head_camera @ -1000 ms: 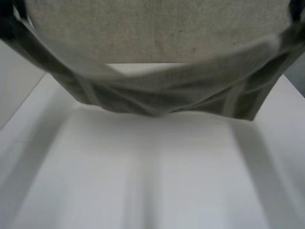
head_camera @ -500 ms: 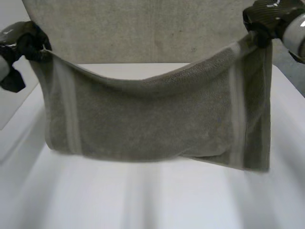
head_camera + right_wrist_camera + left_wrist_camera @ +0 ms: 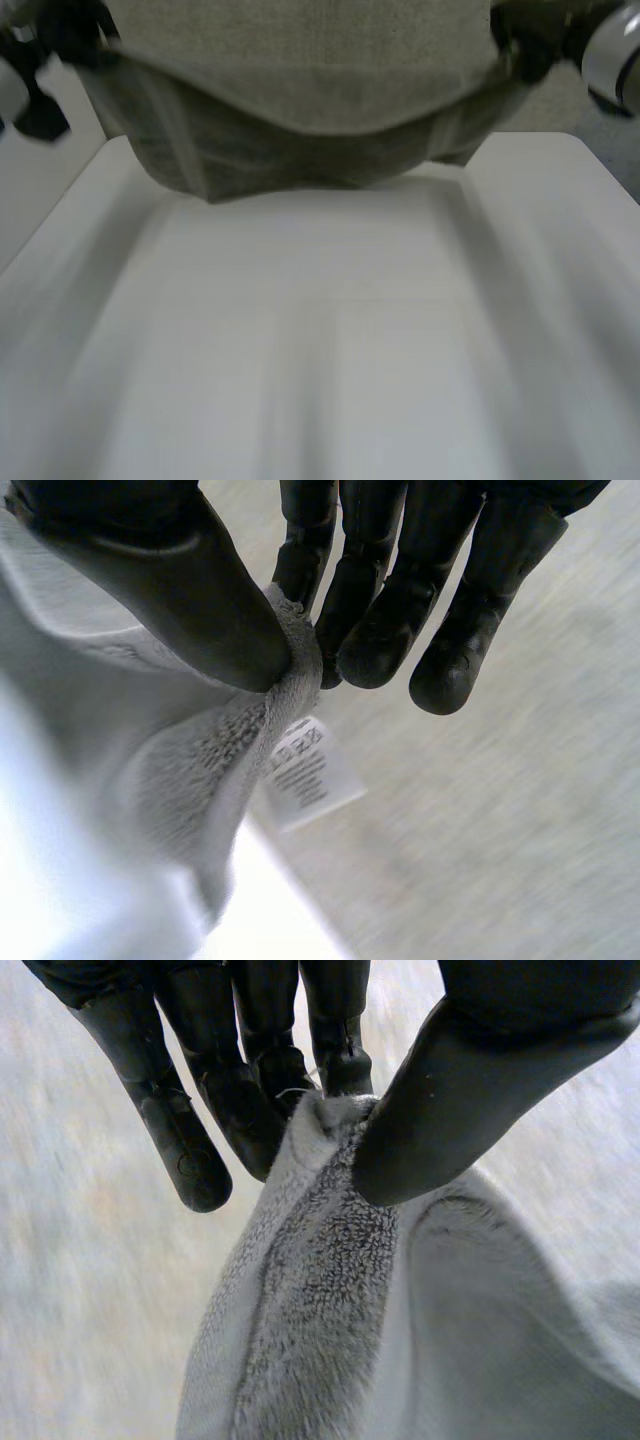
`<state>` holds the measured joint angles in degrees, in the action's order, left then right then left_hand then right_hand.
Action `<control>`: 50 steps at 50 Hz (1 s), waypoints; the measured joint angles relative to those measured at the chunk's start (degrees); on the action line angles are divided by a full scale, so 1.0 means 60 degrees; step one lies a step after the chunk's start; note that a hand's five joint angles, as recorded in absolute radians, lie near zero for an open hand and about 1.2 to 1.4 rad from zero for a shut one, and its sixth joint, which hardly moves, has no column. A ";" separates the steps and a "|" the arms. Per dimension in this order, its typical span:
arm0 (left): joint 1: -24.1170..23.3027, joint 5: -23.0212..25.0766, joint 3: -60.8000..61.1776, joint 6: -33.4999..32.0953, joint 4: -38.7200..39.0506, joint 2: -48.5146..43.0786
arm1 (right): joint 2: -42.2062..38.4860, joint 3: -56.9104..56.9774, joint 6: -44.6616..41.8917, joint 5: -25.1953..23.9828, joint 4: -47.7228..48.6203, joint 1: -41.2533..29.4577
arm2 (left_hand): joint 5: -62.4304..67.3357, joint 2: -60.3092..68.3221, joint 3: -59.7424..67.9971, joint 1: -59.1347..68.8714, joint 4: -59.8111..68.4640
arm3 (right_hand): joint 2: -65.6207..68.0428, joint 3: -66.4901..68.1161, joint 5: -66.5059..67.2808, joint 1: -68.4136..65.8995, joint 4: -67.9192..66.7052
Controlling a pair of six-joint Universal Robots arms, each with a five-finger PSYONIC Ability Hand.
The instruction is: Fold the towel.
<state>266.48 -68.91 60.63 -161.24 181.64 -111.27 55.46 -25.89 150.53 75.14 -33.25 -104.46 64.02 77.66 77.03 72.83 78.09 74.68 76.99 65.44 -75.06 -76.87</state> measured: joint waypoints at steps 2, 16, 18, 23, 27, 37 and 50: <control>0.0260 0.0568 0.1262 -0.0103 0.0110 0.0279 | 0.0201 -0.0972 -0.0190 -0.0300 -0.0304 0.0220 | 0.0011 0.0009 0.0009 0.0001 0.0002 | 0.0000 0.0000 0.0000 -0.0018 0.0000; 0.1775 0.2231 0.6667 -0.1500 0.1295 0.2309 | 0.2357 -0.6581 -0.1254 -0.1420 -0.0182 0.1589 | 0.0054 0.0020 0.0013 0.0002 0.0002 | 0.0000 0.0000 0.0001 -0.0043 0.0000; 0.2179 0.2539 0.7078 -0.1590 0.1292 0.2953 | 0.3097 -0.7072 -0.1233 -0.1742 -0.0186 0.2068 | 0.0054 0.0021 0.0013 0.0002 0.0002 | 0.0000 0.0000 0.0000 -0.0045 0.0000; 0.3000 0.3368 0.7592 -0.1464 0.1231 0.4288 | 0.4337 -0.7574 -0.1128 -0.2737 -0.0226 0.3202 | 0.0054 0.0021 0.0013 0.0002 0.0002 | 0.0000 0.0000 0.0000 -0.0047 0.0000; 0.3343 0.3909 0.7758 -0.1027 0.1236 0.4968 | 0.4733 -0.7804 -0.1033 -0.3583 -0.0229 0.3828 | 0.0055 0.0021 0.0013 0.0003 0.0002 | 0.0000 0.0000 0.0001 -0.0047 0.0000; 0.2664 0.3848 0.7368 -0.0431 0.2007 0.3390 | 0.3184 -0.7762 -0.0976 -0.3585 0.0201 0.3432 | 0.0055 0.0024 0.0014 0.0003 0.0002 | 0.0000 0.0000 0.0000 -0.0048 0.0000; 0.1157 0.1982 0.4673 -0.1086 0.2292 -0.0815 | 0.0456 -0.6137 -0.0491 -0.1094 0.1918 0.1894 | 0.0056 0.0026 0.0014 0.0003 0.0002 | 0.0000 0.0001 0.0001 -0.0048 0.0000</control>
<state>273.43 -57.02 88.67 -167.76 195.39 -116.16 58.20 -62.71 147.59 68.57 -21.74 -93.10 64.36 77.81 77.12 72.85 78.10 74.68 76.99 65.45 -75.35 -76.87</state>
